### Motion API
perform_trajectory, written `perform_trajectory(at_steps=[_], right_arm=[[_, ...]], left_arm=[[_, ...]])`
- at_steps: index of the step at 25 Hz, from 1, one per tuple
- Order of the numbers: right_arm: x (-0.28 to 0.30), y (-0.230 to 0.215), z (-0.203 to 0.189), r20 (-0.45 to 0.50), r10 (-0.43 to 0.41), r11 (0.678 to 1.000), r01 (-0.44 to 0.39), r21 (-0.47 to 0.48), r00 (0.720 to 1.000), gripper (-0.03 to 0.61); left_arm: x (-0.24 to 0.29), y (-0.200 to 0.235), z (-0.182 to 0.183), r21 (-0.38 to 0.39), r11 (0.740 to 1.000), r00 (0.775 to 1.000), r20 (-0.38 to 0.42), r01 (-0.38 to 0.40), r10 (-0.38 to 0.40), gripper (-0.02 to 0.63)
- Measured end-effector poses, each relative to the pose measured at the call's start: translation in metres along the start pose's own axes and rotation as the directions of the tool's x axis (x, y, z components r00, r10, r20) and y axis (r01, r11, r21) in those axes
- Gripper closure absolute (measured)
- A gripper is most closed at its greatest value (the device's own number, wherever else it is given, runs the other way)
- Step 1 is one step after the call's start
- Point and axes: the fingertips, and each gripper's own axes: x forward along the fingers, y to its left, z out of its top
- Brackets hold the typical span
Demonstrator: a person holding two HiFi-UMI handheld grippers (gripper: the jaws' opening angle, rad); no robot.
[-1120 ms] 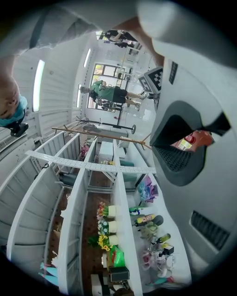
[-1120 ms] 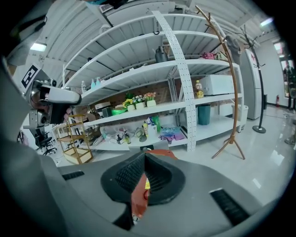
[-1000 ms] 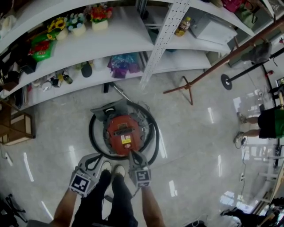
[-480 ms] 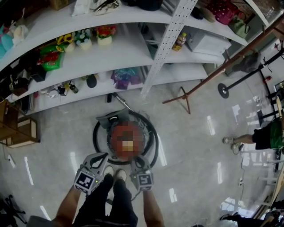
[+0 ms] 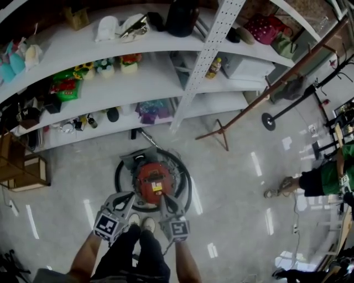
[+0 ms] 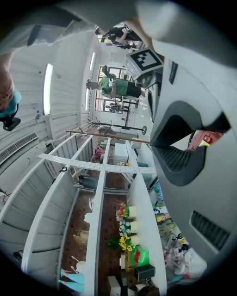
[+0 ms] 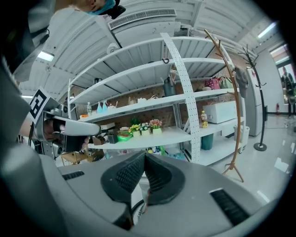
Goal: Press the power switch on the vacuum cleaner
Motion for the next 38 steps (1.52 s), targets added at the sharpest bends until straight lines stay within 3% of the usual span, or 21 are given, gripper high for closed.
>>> perform_trajectory(at_steps=[8,22,29,38], right_arm=[[-0.020,0.020,0.060,0.077,-0.020,1.000,0.019,0.006,0.997,0.568],[-0.049,0.043,0.132,0.116,-0.046,0.999,0.043,0.029,0.992,0.568],[-0.063,0.038,0.168,0.137,-0.054,0.998,0.055,-0.006,0.989,0.568],[-0.080,0.037,0.192,0.177,-0.059,0.997,0.067,-0.038,0.982,0.568]], left_arm=[[-0.020,0.002,0.045,0.014,1.000,0.999,0.051,-0.010,0.009,0.605],[-0.041,-0.003,0.106,-0.008,1.000,0.994,0.105,-0.012,0.013,0.605],[-0.044,-0.003,0.145,0.034,0.999,0.990,0.141,-0.014,0.009,0.606],[-0.051,-0.006,0.162,0.085,0.996,0.986,0.168,-0.018,0.004,0.605]])
